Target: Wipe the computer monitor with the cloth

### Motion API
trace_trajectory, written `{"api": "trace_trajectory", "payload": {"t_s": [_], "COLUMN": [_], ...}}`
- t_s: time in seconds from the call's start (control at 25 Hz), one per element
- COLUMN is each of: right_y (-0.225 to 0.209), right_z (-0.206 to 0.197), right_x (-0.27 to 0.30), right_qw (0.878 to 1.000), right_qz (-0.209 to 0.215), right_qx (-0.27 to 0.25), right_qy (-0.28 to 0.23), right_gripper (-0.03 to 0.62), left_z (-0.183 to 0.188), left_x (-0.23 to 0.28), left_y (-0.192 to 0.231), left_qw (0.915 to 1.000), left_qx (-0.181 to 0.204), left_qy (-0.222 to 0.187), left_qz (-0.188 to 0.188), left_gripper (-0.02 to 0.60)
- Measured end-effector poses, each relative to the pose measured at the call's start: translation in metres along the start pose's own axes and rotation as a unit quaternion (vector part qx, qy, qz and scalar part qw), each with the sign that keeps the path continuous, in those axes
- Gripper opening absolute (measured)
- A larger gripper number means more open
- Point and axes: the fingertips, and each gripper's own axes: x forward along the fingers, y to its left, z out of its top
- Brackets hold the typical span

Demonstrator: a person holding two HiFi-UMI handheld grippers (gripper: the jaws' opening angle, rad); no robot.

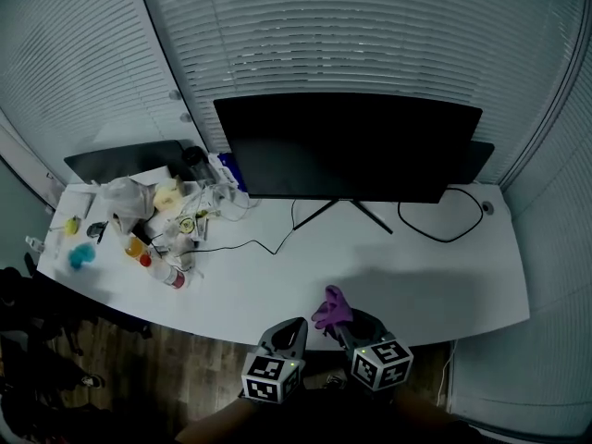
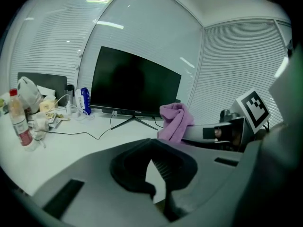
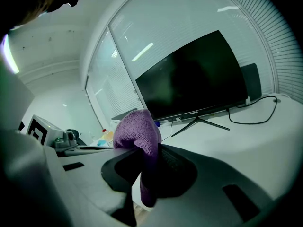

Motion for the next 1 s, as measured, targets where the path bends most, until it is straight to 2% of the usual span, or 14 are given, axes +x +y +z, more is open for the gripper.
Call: {"api": "trace_trajectory", "payload": {"t_s": [0.64, 1.0], "right_y": [0.061, 0.065], "right_z": [0.023, 0.042], "right_x": [0.158, 0.262], "right_qw": [0.999, 1.0], "right_qz": [0.019, -0.003], "right_qx": [-0.01, -0.005], "right_qy": [0.027, 0.03], "right_gripper": [0.078, 0.078], "left_z": [0.019, 0.033], "left_x": [-0.01, 0.014], "left_y": [0.154, 0.237], "left_qw": [0.9988, 0.9985], "left_qx": [-0.036, -0.046], "left_qy": [0.011, 0.013], "left_qz": [0.032, 0.027], "left_gripper": [0.006, 0.006]}}
